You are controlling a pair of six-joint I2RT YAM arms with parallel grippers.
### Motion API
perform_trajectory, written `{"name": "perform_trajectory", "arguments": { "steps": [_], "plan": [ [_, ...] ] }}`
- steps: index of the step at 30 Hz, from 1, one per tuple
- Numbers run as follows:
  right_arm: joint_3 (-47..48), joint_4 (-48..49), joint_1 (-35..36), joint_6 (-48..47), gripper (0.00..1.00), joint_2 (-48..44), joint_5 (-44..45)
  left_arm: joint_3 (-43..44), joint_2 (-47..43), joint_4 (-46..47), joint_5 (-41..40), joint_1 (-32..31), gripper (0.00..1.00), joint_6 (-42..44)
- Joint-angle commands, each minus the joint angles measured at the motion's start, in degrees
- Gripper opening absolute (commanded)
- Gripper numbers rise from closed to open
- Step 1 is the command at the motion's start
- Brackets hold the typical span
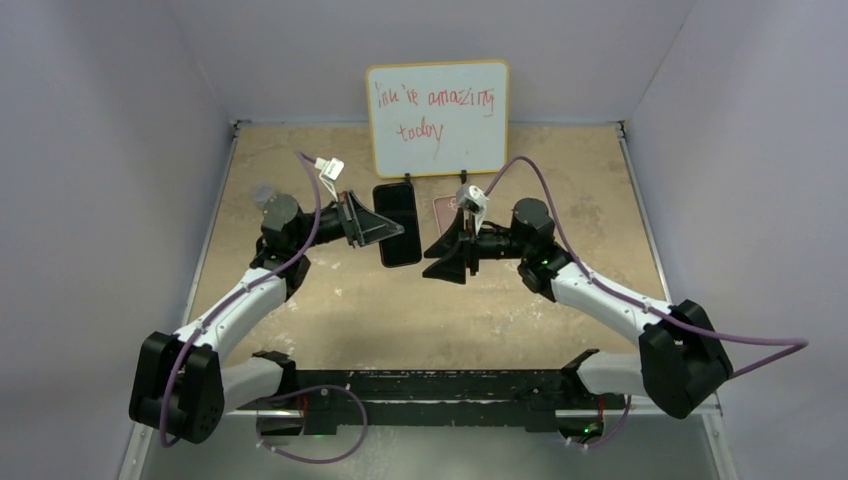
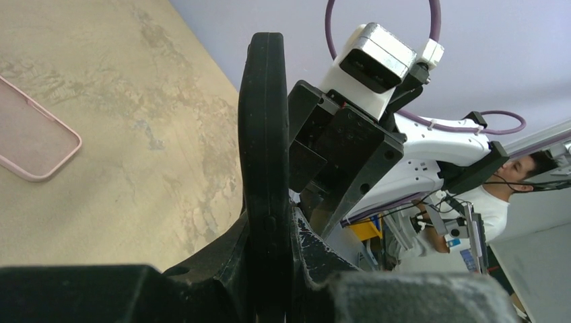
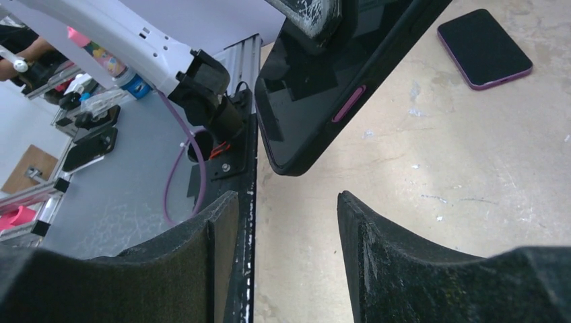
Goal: Take the phone out of the phone case
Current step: Remove the phone case from the phone.
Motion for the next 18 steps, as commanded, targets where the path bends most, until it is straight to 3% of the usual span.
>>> {"name": "perform_trajectory", "arguments": {
  "steps": [1,11,18],
  "plan": [
    [3.25,1.36,0.94,-0.03,0.58,1.27,-2.83,3.31,-0.64,4.33,2.45,0.18,0.0,1.1],
    [5.32,4.43,3.56,1.15,0.56,4.32,-3.0,3.16,-0.78,6.12,4.23,-0.91,0.0,0.65],
    [5.84,4.24,3.75,0.8,0.48,4.85,-3.96,3.24,-0.35,6.18,5.12,-1.0,0.0,1.19]
  ]
}}
